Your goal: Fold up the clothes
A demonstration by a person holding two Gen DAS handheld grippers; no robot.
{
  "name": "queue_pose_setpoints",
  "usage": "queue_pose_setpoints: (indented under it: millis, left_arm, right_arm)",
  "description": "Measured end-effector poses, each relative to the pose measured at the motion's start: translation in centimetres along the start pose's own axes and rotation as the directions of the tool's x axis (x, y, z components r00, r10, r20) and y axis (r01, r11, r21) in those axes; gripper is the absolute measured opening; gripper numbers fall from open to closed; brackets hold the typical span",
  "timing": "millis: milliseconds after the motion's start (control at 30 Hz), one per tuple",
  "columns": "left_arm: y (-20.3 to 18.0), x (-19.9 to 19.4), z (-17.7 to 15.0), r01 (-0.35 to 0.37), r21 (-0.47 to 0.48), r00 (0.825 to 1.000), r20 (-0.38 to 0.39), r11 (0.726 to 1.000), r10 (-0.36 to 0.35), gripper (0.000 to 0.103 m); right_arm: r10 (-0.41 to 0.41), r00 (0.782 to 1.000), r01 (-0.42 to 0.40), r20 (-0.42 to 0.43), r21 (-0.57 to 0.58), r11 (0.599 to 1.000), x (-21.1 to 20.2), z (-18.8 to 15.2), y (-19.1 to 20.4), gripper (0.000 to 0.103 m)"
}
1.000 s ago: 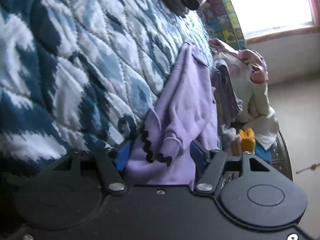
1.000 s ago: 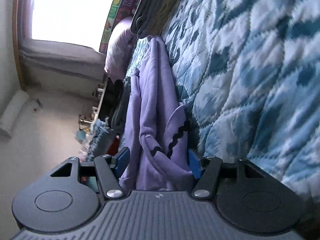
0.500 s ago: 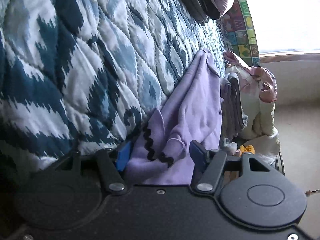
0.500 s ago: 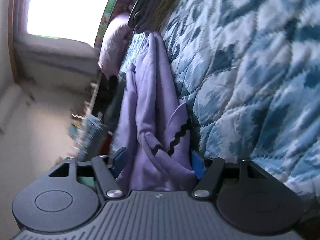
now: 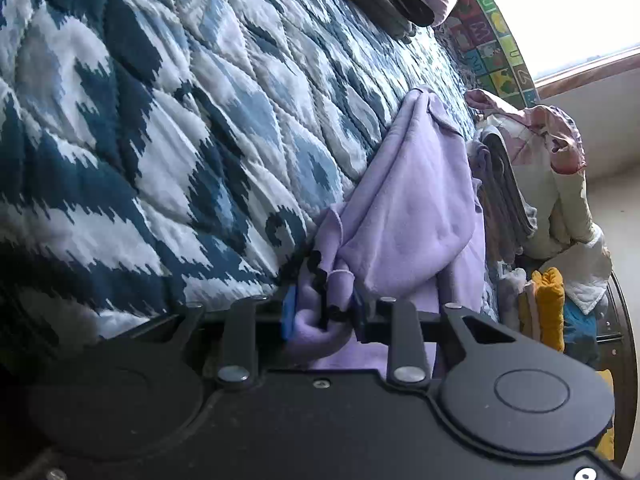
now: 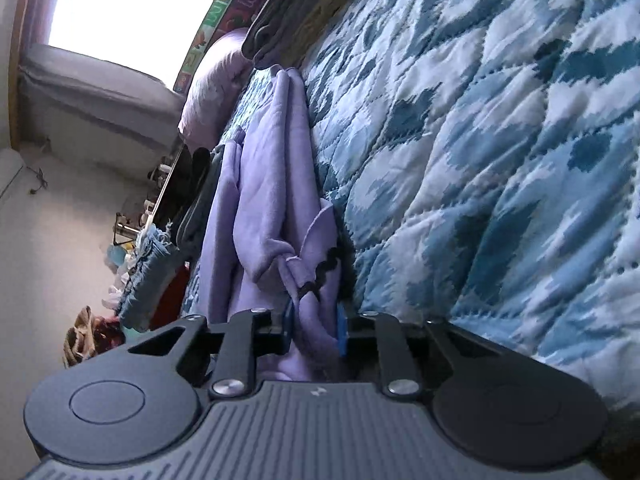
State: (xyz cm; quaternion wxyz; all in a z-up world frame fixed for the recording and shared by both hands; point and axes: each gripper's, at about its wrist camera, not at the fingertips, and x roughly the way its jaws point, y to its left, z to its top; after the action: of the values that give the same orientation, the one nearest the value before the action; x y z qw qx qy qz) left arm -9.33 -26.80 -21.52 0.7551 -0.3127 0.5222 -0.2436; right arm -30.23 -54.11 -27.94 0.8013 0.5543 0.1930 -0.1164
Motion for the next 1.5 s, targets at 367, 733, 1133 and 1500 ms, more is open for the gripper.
queue_pose_setpoints:
  millis: [367, 733, 1133, 1500]
  left_arm:
    - [-4.0, -7.1, 2.3, 0.046, 0.459, 0.997, 0.035, 0.887, -0.07, 0.075]
    - [-5.2, -7.5, -8.7, -0.218, 0.97, 0.974, 0.21, -0.107, -0.084, 0.08]
    - [0.4, -1.4, -12.6, -0.377, 0.71, 0.924, 0.336, -0.594, -0.185, 0.08]
    - [1.6, 0.4, -12.5, -0.516, 0.576, 0.856, 0.367, -0.635, -0.363, 0.081]
  right_arm:
    - [-0.111, 0.993, 0.11, 0.032, -0.56, 0.821, -5.5, 0.8, 8.3, 0.042]
    - [-0.264, 0.947, 0.184, 0.183, -0.983, -0.02, -7.2, -7.1, 12.5, 0.057]
    - [-0.209, 0.907, 0.267, 0.366, -0.883, -0.385, -4.1, -13.3, 7.5, 0.068]
    - [-0.085, 0.896, 0.309, 0.436, -0.749, -0.586, -3.1, -14.5, 6.0, 0.072]
